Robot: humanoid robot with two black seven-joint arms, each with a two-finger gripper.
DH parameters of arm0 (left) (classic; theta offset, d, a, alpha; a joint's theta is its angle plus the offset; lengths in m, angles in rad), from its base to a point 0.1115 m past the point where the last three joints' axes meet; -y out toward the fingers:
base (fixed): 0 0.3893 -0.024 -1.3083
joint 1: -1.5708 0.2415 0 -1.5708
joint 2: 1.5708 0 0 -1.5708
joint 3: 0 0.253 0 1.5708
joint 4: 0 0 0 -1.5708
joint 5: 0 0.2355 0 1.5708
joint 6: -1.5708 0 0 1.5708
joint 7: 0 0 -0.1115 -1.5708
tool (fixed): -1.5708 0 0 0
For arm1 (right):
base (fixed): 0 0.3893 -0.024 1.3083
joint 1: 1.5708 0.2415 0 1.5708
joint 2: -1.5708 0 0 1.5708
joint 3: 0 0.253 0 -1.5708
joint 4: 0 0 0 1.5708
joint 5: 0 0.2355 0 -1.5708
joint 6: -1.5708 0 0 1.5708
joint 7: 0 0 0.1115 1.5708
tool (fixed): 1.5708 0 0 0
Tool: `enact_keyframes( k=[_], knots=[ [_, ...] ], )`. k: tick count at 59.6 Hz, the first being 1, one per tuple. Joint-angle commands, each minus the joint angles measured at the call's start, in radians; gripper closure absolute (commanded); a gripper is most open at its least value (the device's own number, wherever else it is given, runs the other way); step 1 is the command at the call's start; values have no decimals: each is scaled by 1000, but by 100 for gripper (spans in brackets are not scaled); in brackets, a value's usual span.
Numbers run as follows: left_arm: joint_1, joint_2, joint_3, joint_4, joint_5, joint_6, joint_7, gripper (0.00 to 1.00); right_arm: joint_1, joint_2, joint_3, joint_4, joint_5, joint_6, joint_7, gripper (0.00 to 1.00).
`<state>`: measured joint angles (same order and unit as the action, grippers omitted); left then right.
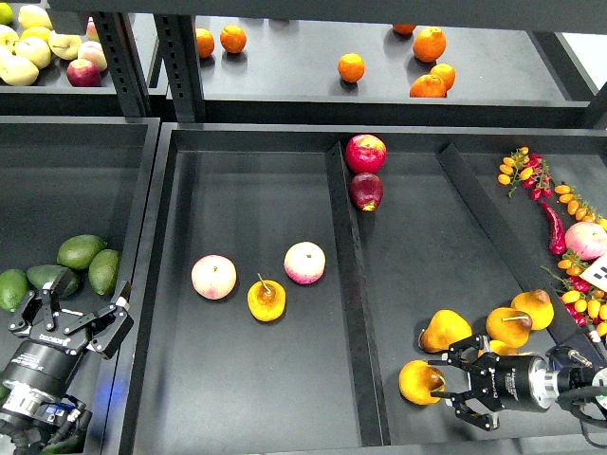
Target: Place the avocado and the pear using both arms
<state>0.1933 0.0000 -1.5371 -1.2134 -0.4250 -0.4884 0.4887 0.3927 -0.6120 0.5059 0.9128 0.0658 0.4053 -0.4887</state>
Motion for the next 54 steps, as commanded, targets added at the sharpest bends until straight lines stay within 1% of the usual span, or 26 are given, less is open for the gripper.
enact_keyframes(
  k=[1, 9, 17, 25, 32, 35, 40, 44, 45, 46, 54],
  knots=[
    [0, 0, -1, 0, 0, 0, 0, 1, 1, -2, 2, 6, 3, 1, 0, 34],
    [1, 0, -6, 2, 0, 0, 0, 1, 8, -2, 14, 27, 9, 0, 0, 29],
    [0, 0, -11, 0, 0, 0, 0, 1, 3, 6, 75, 38, 12, 0, 0, 23],
    [-2, 0, -21, -3, 0, 0, 0, 1, 3, 31, 170, 66, 57, -5, 0, 16],
    [-5, 0, -26, -3, 2, 0, 0, 1, 3, 72, 287, 67, 94, -11, 0, 15],
    [-8, 0, -29, -3, 2, 0, 0, 1, 3, 98, 336, 63, 97, -11, 0, 14],
    [-14, 0, -44, 2, 2, 0, 0, 1, 3, 182, 450, 43, 95, -14, 0, 10],
    [-23, 0, -54, 5, 2, 0, 0, 1, 5, 248, 534, 12, 94, -11, 0, 9],
    [-29, 0, -54, 6, 3, 0, 0, 1, 5, 274, 565, 3, 92, -11, 0, 9],
    [-37, 0, -63, 6, 3, 0, 0, 1, 9, 335, 639, -21, 91, -14, 0, 7],
    [-64, 0, -87, 8, 3, 0, 0, 1, 40, 437, 738, -81, 91, -16, 0, 6]
  ],
)
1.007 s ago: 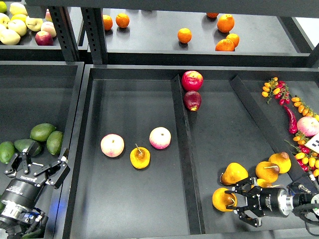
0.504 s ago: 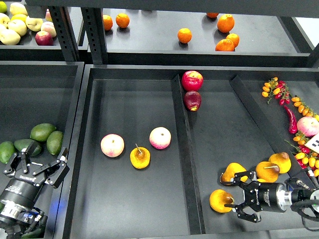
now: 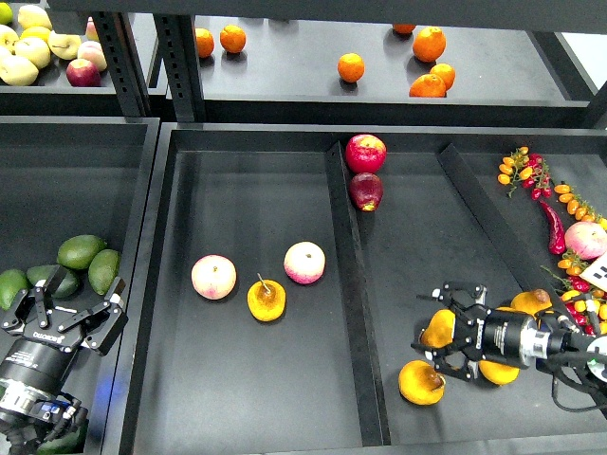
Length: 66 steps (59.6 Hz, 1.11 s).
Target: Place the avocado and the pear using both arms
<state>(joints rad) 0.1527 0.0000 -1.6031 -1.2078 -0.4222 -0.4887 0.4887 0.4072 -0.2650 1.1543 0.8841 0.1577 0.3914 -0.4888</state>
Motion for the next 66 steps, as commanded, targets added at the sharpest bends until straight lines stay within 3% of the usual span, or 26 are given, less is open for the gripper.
enact_keyframes(
  k=[1, 19, 43, 47, 52, 66],
  knots=[
    [-27, 0, -24, 2, 0, 0, 0, 1, 28, 98, 94, -57, -1, -2, 0, 6],
    [-145, 0, -41, 39, 3, 0, 0, 1, 70, 265, 238, -172, 6, 3, 0, 1],
    [-220, 0, -40, 117, 14, 0, 0, 1, 55, 265, 415, -228, 6, 14, 0, 1],
    [-219, 0, -26, 146, 13, 0, 0, 1, 10, 265, 409, -218, 6, 30, 93, 0],
    [-219, 0, -23, 155, 13, 0, 0, 1, -28, 265, 409, -203, 6, 53, 147, 0],
    [-153, 0, -6, 123, 10, 0, 0, 1, -252, 265, 398, -80, 8, 75, 164, 0]
  ],
)
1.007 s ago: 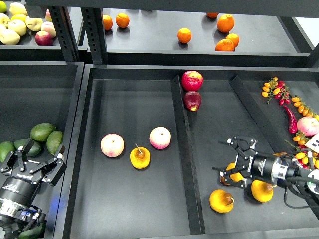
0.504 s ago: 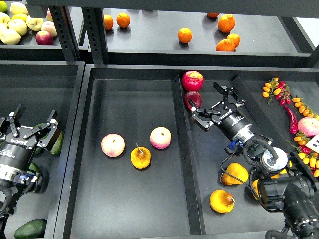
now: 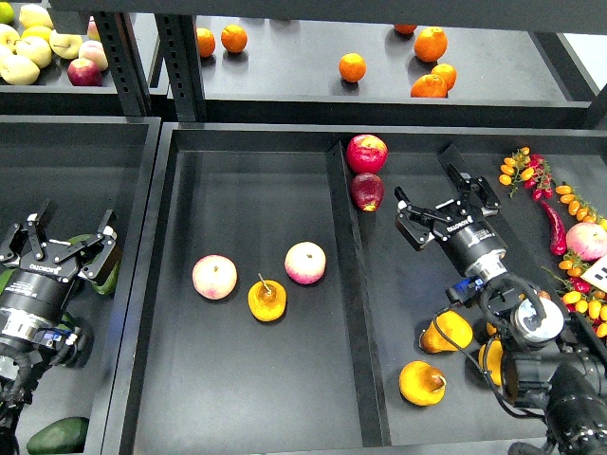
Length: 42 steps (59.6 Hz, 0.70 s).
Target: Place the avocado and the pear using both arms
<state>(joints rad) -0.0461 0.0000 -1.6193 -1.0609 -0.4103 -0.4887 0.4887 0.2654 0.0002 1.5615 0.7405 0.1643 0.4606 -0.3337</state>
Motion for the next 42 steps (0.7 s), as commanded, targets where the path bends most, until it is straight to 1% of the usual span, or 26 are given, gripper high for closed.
enact_keyframes(
  k=[1, 9, 15, 28, 29, 33, 42],
  knots=[
    [52, 0, 10, -28, -2, 0, 0, 1, -124, 0, -12, 69, 1, 6, 8, 0],
    [126, 0, 19, -79, -4, 0, 0, 1, -232, 0, -44, 140, 6, 9, 10, 0],
    [160, 0, 27, -106, -5, 0, 0, 1, -294, 0, -67, 200, 15, 24, 10, 0],
    [207, 0, 27, -183, -5, 0, 0, 1, -382, 0, -167, 393, 228, 27, 4, 0],
    [215, 0, 27, -210, -5, 0, 0, 1, -390, 0, -185, 442, 253, 6, 4, 0],
    [223, 0, 18, -247, -5, 0, 0, 1, -403, 0, -193, 503, 256, -55, 4, 0],
    [226, 0, -2, -306, -4, 0, 0, 1, -391, 0, -179, 559, 256, -169, 4, 0]
  ],
)
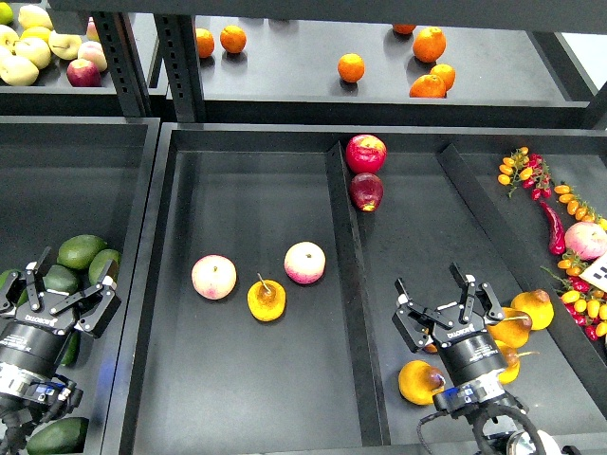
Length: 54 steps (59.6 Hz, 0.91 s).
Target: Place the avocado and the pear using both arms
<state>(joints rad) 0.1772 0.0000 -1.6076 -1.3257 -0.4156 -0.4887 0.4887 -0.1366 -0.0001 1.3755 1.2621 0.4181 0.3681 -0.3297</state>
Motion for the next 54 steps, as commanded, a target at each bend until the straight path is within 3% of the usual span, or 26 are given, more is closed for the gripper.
enact_keyframes(
  k=[1, 19, 34, 54],
  knots=[
    [2, 0, -14, -43, 1, 0, 0, 1, 12, 0, 7, 39, 2, -81, 0, 0],
    [1, 0, -15, -58, 12, 0, 0, 1, 164, 0, 42, 34, -5, -308, 1, 0],
    [-1, 0, -8, -58, 17, 0, 0, 1, 196, 0, 14, 16, -71, -304, 4, 0],
    [-1, 0, 25, -60, 52, 0, 0, 1, 166, 0, -55, 22, -79, -221, 6, 0]
  ],
)
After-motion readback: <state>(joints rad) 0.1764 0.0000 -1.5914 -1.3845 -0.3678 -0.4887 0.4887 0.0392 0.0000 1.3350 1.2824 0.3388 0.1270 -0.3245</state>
